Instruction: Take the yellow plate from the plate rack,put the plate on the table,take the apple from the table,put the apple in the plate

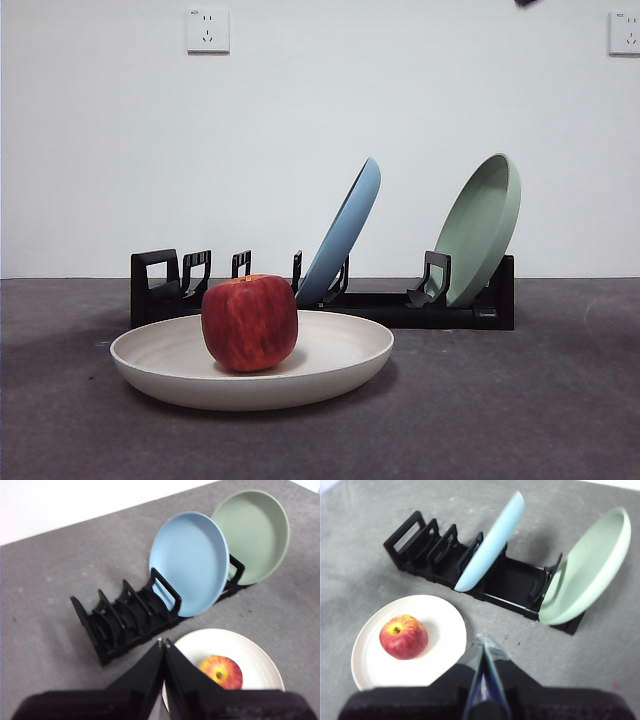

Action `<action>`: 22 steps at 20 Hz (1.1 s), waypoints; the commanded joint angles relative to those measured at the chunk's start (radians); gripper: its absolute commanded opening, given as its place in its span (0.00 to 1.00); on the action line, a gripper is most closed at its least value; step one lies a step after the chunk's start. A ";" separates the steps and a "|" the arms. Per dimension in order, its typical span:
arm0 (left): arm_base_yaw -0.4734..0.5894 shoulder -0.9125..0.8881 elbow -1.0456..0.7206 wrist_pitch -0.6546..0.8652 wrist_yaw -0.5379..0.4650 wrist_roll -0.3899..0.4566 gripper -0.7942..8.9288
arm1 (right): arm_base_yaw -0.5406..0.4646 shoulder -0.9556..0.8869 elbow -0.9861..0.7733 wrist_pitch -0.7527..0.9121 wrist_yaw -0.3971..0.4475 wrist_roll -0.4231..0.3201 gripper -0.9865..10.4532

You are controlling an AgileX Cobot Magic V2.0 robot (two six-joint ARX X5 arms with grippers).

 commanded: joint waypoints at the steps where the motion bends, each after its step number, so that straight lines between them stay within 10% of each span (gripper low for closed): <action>1: 0.003 -0.072 -0.107 0.037 0.006 -0.040 0.07 | 0.002 -0.068 -0.154 0.091 0.002 0.082 0.07; 9: 0.002 -0.439 -0.559 0.203 -0.005 -0.259 0.07 | 0.056 -0.341 -0.563 0.327 0.033 0.206 0.07; 22: 0.003 -0.475 -0.585 0.171 -0.020 -0.323 0.08 | 0.068 -0.377 -0.598 0.329 0.065 0.206 0.09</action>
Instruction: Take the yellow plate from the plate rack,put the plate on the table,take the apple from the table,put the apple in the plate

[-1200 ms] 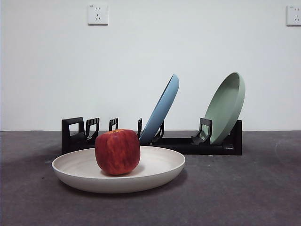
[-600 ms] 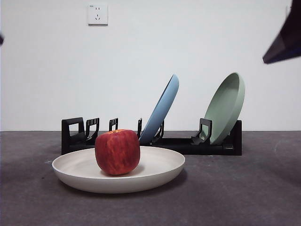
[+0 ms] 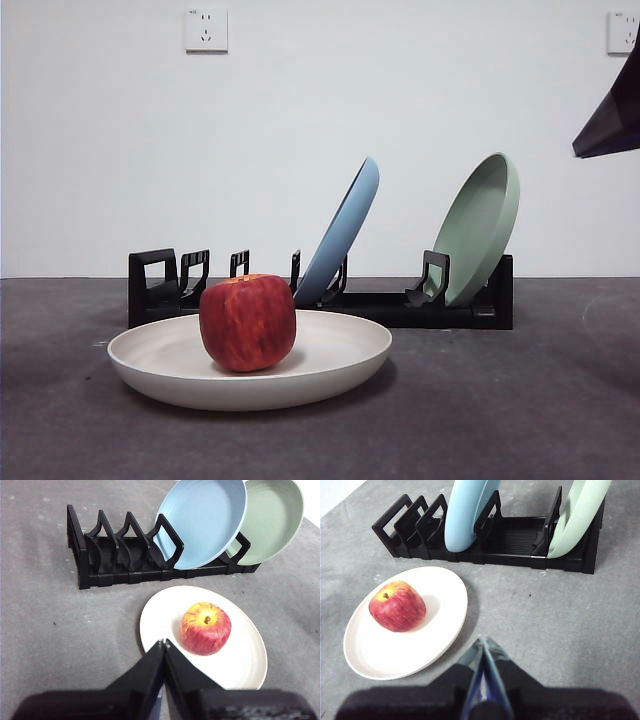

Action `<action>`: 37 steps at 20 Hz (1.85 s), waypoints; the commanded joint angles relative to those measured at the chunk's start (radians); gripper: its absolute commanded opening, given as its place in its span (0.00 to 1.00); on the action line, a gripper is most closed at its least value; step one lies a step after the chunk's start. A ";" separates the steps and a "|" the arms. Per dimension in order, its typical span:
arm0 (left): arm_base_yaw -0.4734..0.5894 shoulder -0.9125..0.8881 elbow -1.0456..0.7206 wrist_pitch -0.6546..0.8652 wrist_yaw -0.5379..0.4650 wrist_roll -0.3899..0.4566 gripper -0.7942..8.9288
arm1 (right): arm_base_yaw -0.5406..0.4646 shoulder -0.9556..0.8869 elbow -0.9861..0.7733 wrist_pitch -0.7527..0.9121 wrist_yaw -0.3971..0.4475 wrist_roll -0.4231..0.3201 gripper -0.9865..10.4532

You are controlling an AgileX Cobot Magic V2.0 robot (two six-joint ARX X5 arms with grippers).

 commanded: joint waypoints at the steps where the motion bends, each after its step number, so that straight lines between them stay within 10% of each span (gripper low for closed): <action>1: 0.003 -0.002 -0.002 -0.001 -0.004 -0.007 0.08 | 0.001 -0.001 -0.006 0.006 0.003 0.008 0.09; 4: -0.001 -0.028 -0.002 -0.015 -0.007 0.002 0.08 | 0.001 -0.001 -0.006 0.006 0.003 0.008 0.09; 12: 0.189 -0.273 -0.065 0.206 -0.027 0.401 0.08 | 0.001 -0.001 -0.006 0.006 0.003 0.008 0.09; 20: 0.392 -0.399 -0.363 0.232 0.028 0.374 0.08 | 0.001 -0.001 -0.006 0.006 0.003 0.008 0.09; 37: 0.315 -0.438 -0.452 0.256 0.021 0.308 0.08 | 0.001 -0.001 -0.006 0.006 0.003 0.008 0.09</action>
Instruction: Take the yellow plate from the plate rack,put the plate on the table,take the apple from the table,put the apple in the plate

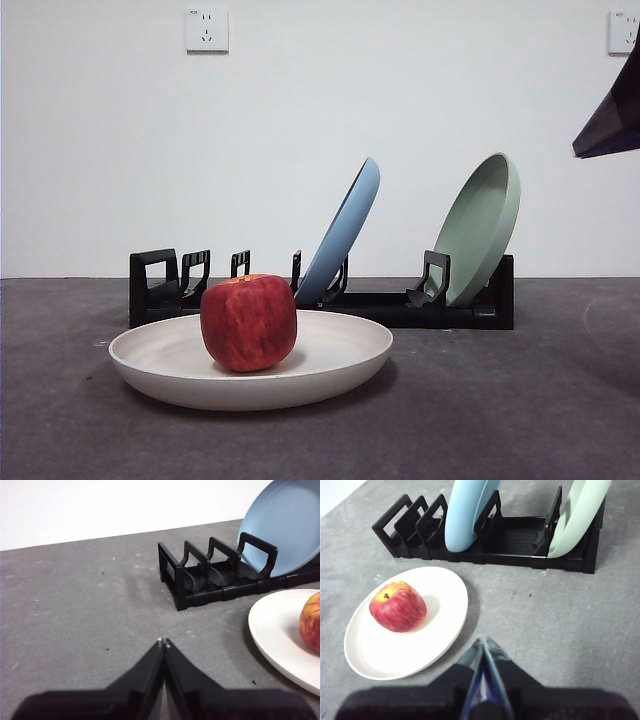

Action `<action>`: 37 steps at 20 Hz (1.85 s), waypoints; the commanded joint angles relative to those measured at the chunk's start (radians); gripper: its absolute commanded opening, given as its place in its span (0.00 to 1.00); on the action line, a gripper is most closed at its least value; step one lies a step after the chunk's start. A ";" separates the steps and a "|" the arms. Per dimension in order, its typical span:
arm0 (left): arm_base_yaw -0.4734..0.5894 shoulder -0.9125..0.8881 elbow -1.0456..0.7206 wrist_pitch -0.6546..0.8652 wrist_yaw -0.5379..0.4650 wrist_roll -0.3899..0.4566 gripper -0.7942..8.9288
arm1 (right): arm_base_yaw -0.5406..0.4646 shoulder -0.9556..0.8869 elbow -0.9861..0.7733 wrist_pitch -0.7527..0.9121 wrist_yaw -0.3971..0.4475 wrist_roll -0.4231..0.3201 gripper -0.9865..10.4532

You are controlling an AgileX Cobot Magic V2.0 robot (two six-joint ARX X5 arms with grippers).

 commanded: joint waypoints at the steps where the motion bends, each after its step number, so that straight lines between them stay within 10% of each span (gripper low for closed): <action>1: -0.003 -0.003 -0.016 0.008 -0.001 -0.010 0.08 | 0.001 -0.001 -0.006 0.006 0.003 0.006 0.09; 9: -0.003 -0.003 -0.016 0.008 -0.001 -0.010 0.08 | 0.001 -0.001 -0.006 0.006 0.002 0.003 0.09; 15: -0.003 -0.003 -0.016 0.008 -0.001 -0.010 0.08 | -0.084 -0.174 -0.016 -0.017 0.092 -0.367 0.09; 23: -0.003 -0.003 -0.016 0.008 -0.001 -0.010 0.08 | -0.367 -0.492 -0.303 0.229 -0.111 -0.337 0.09; 37: -0.003 -0.003 -0.016 0.008 -0.001 -0.010 0.08 | -0.478 -0.571 -0.426 0.158 -0.097 -0.209 0.09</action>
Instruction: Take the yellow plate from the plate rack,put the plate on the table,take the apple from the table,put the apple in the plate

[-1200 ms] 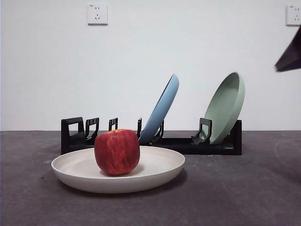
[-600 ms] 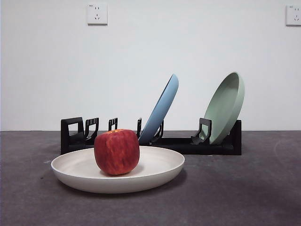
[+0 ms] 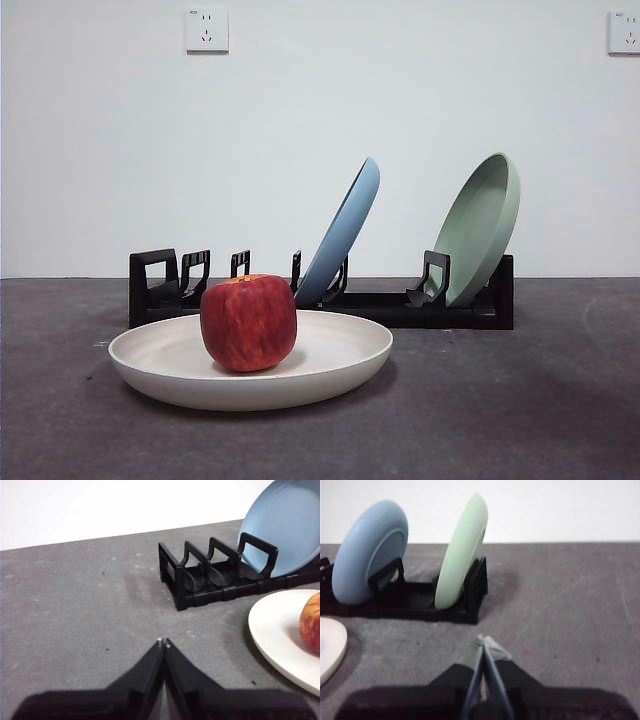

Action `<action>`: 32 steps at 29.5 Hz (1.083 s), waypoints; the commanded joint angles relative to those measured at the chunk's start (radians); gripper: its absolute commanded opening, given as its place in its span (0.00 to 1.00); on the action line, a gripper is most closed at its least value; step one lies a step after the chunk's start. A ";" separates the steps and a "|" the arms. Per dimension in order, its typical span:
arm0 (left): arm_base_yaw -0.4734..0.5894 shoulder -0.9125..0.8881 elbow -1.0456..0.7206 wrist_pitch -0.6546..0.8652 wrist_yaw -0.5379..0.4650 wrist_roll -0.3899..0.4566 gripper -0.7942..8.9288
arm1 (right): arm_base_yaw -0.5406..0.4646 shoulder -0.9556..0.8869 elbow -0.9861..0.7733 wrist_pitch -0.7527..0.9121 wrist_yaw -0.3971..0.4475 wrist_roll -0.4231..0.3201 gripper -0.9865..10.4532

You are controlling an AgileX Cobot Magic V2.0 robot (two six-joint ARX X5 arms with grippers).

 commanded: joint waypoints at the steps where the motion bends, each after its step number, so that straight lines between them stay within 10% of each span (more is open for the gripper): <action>1: -0.003 -0.003 -0.016 0.007 -0.001 -0.010 0.08 | -0.002 -0.013 -0.011 -0.045 0.029 0.061 0.09; 32: -0.003 -0.003 -0.016 0.008 -0.001 -0.010 0.08 | -0.001 -0.013 -0.011 -0.061 0.055 0.077 0.09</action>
